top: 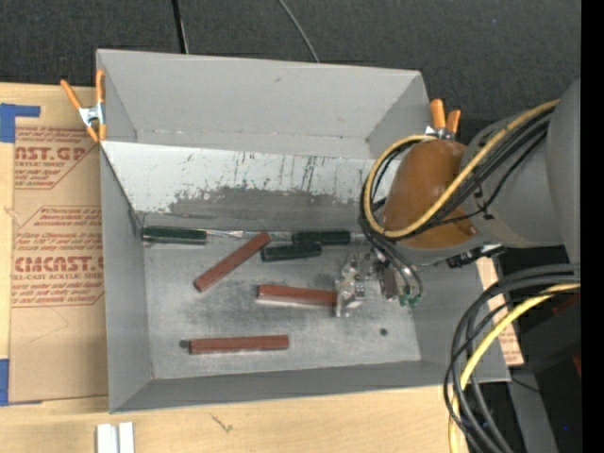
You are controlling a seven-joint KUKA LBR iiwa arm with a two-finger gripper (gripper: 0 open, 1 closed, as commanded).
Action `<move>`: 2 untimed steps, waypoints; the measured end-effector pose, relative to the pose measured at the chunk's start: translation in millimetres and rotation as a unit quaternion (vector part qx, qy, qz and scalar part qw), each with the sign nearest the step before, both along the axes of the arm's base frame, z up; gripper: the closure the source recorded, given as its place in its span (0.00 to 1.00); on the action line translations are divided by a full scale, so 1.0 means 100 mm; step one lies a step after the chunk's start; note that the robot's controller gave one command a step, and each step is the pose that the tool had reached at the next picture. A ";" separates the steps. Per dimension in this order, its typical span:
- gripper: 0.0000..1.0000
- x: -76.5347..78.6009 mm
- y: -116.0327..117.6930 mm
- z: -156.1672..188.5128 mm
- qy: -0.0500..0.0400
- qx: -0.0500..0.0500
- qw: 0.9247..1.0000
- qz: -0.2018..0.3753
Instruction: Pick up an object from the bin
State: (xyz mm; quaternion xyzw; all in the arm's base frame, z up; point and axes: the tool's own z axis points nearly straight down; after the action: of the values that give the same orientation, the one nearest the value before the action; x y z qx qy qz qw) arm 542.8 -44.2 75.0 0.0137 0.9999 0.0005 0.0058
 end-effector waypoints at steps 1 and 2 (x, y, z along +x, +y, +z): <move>1.00 0.00 0.00 0.00 0.000 0.000 1.000 0.000; 1.00 0.18 0.06 1.73 0.001 -0.001 1.000 0.023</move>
Offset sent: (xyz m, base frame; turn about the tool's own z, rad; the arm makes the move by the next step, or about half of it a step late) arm 0.0153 0.0059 0.1693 -0.0460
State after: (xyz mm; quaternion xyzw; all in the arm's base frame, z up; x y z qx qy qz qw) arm 560.3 -38.3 247.6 -0.0090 0.9999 -0.0004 0.0052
